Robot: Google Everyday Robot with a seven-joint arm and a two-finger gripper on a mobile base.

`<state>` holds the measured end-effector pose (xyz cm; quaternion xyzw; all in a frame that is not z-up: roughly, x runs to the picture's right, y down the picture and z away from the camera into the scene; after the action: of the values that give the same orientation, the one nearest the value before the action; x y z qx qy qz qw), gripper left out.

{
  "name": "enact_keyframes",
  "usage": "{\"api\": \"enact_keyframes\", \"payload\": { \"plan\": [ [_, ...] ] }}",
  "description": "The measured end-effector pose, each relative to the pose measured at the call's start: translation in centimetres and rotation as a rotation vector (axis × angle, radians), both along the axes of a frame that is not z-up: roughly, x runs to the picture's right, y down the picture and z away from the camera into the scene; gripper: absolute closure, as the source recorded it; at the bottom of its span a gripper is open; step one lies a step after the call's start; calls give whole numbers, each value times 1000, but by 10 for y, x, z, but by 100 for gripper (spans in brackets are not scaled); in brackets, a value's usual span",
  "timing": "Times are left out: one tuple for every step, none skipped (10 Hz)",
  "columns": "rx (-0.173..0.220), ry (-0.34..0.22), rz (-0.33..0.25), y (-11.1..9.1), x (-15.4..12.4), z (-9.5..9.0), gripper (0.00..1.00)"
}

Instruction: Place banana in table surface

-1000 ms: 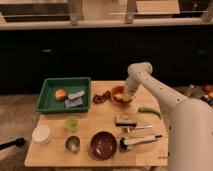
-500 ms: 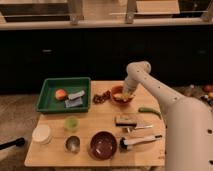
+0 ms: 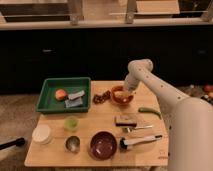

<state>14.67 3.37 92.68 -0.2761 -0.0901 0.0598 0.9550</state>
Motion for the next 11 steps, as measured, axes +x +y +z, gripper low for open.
{"api": "enact_keyframes", "payload": {
  "plan": [
    [14, 2, 1, -5, 2, -5, 100],
    [30, 6, 1, -12, 4, -11, 100],
    [41, 9, 1, -17, 5, -16, 100],
    [53, 11, 0, -21, 6, -20, 100],
    [60, 14, -2, -24, 7, -24, 100],
    [70, 19, -5, -28, 9, -29, 100],
    [78, 22, -7, -31, 10, -34, 100],
    [85, 24, -11, -34, 10, -38, 100],
    [93, 26, -17, -38, 9, -43, 100],
    [98, 27, -21, -40, 8, -46, 100],
    [103, 26, -27, -41, 6, -48, 100]
  ]
}}
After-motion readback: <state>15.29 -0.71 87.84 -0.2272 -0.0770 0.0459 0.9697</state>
